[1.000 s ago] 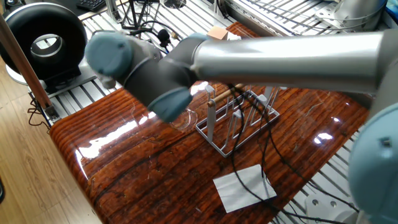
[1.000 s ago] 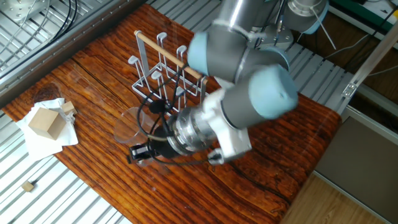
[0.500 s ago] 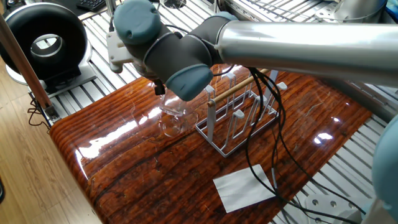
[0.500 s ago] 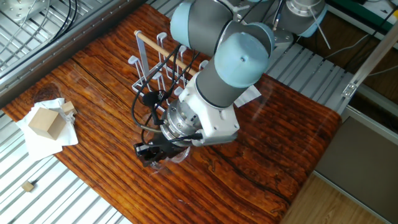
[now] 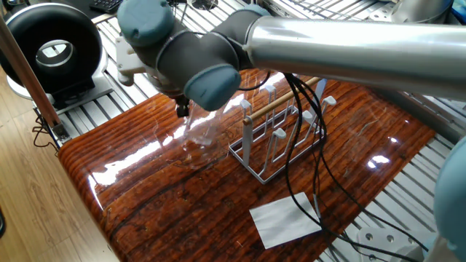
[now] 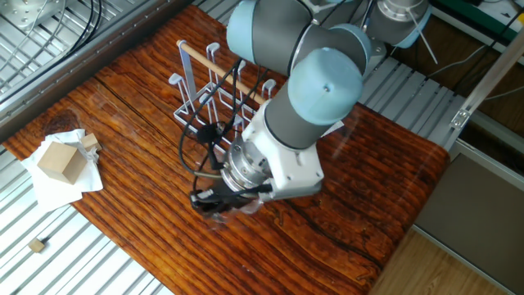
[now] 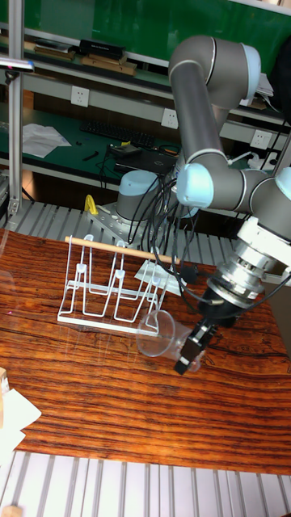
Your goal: Put the cup on the cup rack
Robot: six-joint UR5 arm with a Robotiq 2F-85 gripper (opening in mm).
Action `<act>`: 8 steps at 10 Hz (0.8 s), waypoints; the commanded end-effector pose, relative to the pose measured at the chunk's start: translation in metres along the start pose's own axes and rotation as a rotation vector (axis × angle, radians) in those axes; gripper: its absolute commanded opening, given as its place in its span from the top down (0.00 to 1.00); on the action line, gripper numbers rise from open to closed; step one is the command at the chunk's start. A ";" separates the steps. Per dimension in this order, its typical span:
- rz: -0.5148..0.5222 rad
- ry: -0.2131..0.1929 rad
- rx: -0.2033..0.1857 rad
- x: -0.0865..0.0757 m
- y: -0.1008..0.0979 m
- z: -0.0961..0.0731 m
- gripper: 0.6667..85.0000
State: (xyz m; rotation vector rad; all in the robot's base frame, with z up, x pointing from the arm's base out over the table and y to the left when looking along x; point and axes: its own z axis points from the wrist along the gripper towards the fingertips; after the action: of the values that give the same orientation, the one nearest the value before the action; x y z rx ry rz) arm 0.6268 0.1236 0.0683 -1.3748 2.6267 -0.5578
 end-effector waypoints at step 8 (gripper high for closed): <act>0.279 -0.056 -0.431 -0.047 0.099 -0.024 1.00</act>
State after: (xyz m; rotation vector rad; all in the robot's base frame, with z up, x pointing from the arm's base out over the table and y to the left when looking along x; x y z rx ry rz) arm 0.5828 0.1993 0.0492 -1.1439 2.8720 -0.0595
